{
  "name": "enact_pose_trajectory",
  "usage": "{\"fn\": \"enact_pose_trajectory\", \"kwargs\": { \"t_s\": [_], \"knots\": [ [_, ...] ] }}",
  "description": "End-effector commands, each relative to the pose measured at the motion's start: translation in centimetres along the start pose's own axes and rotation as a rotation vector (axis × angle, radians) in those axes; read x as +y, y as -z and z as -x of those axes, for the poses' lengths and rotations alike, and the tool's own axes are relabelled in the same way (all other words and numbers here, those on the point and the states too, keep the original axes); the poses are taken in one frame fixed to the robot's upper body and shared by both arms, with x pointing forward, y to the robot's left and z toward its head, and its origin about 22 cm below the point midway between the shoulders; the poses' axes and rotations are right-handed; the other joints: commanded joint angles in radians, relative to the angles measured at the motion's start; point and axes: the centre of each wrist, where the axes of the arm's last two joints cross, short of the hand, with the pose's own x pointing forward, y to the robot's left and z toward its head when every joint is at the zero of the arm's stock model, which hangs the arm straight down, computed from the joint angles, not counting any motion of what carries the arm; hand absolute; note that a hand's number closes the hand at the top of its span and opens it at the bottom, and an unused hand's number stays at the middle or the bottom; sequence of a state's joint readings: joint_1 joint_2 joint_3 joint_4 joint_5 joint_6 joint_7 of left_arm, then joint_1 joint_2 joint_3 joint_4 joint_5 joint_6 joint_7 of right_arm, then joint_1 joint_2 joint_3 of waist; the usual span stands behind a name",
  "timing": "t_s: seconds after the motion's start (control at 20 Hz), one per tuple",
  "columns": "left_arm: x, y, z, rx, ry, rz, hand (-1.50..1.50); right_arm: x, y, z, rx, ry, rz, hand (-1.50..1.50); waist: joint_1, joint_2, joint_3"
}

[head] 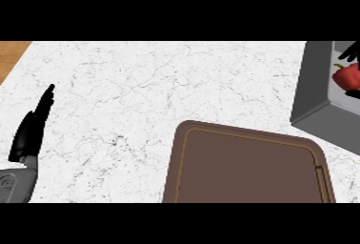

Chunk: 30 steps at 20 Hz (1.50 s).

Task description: Pick the bell pepper from the tray and place it in the cardboard box

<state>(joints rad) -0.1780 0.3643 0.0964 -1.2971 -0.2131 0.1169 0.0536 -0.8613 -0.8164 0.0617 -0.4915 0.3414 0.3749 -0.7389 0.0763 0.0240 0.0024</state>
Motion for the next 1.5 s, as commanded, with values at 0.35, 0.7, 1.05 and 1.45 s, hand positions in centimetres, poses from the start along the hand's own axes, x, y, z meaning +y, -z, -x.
{"fn": "enact_pose_trajectory", "kwargs": {
  "t_s": [0.35,0.7,1.05,1.45],
  "knots": [
    [0.2,-1.1,0.8,0.005,-0.009,0.0,0.0,1.4,2.4,0.5,-0.069,0.169,-0.029,-1.5,-0.014,-0.003,0.001],
    [1.8,-0.1,-0.2,-0.002,0.015,-0.021,0.0,0.8,1.3,1.3,-0.131,0.372,0.208,-1.5,-0.012,0.002,0.003],
    [0.4,-0.3,0.2,0.005,0.011,-0.009,0.0,-5.4,-3.1,0.8,-0.147,0.495,0.283,-1.5,-0.014,0.008,0.004],
    [0.6,-0.3,-0.6,-0.022,-0.016,-0.016,0.0,-7.7,-8.8,2.1,-0.033,0.498,0.389,-1.5,-0.002,0.022,0.012]
  ]
}}
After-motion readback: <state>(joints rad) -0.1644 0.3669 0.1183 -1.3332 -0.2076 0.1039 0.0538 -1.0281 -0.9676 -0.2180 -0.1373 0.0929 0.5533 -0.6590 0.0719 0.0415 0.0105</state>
